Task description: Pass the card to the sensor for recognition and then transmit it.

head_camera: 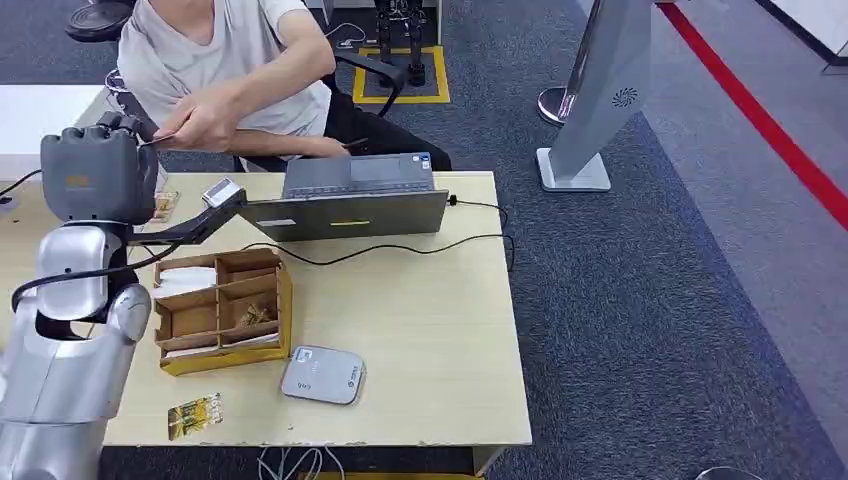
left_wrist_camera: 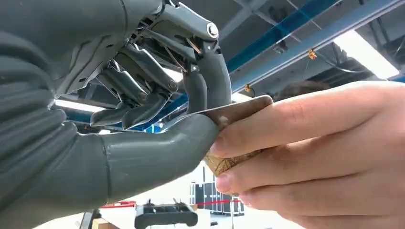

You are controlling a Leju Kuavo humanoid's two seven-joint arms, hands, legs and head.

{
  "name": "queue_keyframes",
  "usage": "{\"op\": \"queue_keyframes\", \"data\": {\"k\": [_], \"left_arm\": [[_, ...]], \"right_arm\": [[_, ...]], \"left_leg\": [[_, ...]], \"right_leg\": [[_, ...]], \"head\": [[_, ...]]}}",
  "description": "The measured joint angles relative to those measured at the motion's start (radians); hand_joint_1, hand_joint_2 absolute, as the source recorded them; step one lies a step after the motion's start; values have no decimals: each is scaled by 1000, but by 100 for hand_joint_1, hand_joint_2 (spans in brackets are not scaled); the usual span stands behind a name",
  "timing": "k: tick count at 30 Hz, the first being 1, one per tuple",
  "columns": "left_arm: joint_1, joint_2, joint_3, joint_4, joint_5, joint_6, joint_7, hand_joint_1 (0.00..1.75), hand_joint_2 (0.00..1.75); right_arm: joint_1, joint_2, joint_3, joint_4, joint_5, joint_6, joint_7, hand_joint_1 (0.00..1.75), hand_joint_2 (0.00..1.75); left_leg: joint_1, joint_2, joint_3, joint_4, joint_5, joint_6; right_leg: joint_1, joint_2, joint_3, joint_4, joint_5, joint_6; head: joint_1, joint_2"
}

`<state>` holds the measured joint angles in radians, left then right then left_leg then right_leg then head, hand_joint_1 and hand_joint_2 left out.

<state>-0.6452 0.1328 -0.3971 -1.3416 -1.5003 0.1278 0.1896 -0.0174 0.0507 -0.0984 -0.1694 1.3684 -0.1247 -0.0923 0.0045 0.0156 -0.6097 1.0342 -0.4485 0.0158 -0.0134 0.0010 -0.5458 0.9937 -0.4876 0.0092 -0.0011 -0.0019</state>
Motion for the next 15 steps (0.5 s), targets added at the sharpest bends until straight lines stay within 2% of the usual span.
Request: {"op": "queue_keyframes", "data": {"k": [9,15], "left_arm": [[2,-17,26,25,60,-13,-3,0,175],[33,-6,40,-2,63,-14,-18,0,175]], "right_arm": [[1,0,0,0,-4,0,5,0,175],[3,0,0,0,-20,-2,6,0,175]], "left_leg": [[0,0,0,0,0,0],[0,0,-1,0,0,0]], "right_leg": [[0,0,0,0,0,0],[0,0,-1,0,0,0]], "head": [[0,0],[0,0]]}}
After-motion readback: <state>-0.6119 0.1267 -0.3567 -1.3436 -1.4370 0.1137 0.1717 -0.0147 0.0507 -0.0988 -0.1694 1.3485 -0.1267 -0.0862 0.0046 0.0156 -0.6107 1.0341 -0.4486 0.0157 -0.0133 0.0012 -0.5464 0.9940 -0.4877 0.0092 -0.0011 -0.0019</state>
